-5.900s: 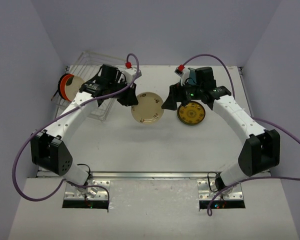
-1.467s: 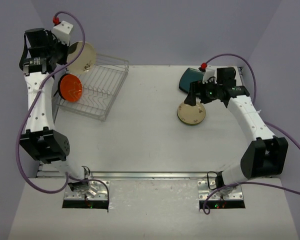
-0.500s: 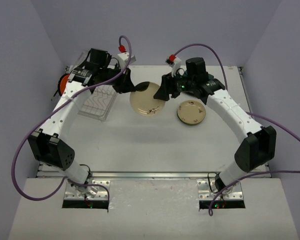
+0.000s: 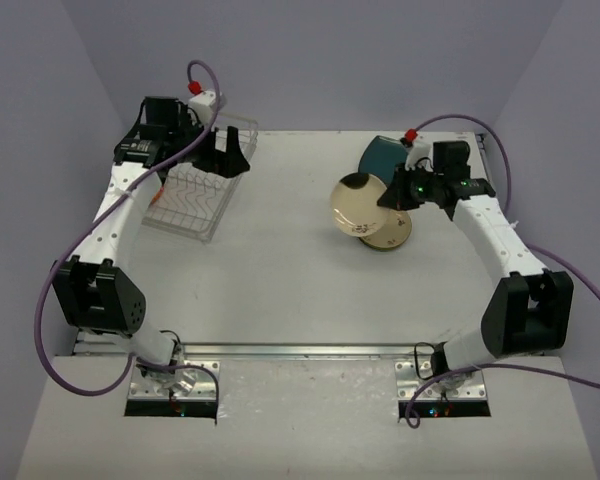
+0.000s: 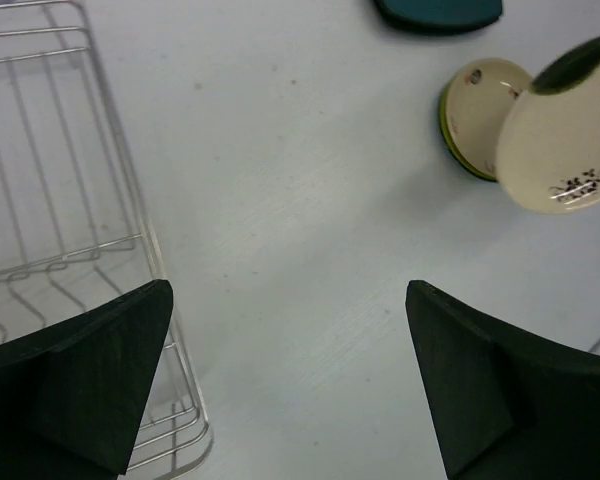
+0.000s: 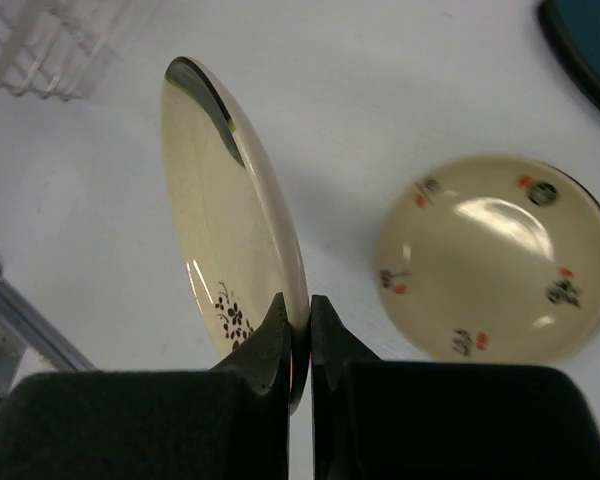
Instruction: Unload the plates from the dish rack
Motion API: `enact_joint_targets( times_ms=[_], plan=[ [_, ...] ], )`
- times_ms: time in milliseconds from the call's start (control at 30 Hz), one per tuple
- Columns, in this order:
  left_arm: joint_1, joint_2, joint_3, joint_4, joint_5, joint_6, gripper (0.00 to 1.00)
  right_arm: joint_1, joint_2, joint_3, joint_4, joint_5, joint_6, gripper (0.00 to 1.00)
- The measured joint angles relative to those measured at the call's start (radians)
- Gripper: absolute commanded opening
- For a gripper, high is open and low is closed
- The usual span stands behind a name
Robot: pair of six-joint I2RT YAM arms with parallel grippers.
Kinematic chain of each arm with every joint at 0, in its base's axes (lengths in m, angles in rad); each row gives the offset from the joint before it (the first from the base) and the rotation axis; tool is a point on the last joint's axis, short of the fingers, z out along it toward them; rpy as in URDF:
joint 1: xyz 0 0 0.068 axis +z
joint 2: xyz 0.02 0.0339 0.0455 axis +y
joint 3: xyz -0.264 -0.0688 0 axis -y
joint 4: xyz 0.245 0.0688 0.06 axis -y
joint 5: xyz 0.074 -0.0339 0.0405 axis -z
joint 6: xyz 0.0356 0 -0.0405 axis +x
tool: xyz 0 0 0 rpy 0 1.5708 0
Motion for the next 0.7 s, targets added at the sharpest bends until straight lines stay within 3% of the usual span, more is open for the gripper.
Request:
enact_joint_targets(
  times_ms=[200, 433, 500, 533, 600, 633, 667, 700],
  plan=[
    [0.103, 0.0, -0.003, 0.059, -0.097, -0.079, 1.0, -0.211, 0.009, -0.1, -0.042, 0.013, -0.063, 0.0],
    [0.104, -0.003, -0.032, 0.092, -0.205, -0.169, 1.0, -0.254, 0.105, -0.104, -0.045, -0.012, -0.118, 0.01],
    [0.109, -0.003, -0.037, 0.092, -0.257, -0.184, 1.0, -0.264, 0.149, -0.101, -0.046, -0.021, -0.124, 0.06],
    [0.115, -0.003, -0.038, 0.093, -0.277, -0.186, 1.0, -0.269, 0.173, -0.098, -0.047, -0.023, -0.127, 0.12],
    [0.133, -0.003, -0.039, 0.092, -0.302, -0.184, 1.0, -0.277, 0.219, -0.087, -0.048, -0.03, -0.131, 0.65],
    [0.144, -0.003, -0.039, 0.091, -0.311, -0.179, 1.0, -0.28, 0.237, -0.081, -0.049, -0.032, -0.137, 0.87],
    [0.155, -0.003, -0.039, 0.09, -0.317, -0.17, 1.0, -0.282, 0.249, -0.075, -0.053, -0.033, -0.139, 0.96],
    [0.167, -0.003, -0.039, 0.089, -0.32, -0.158, 1.0, -0.283, 0.256, -0.067, -0.06, -0.031, -0.139, 0.99]
  ],
)
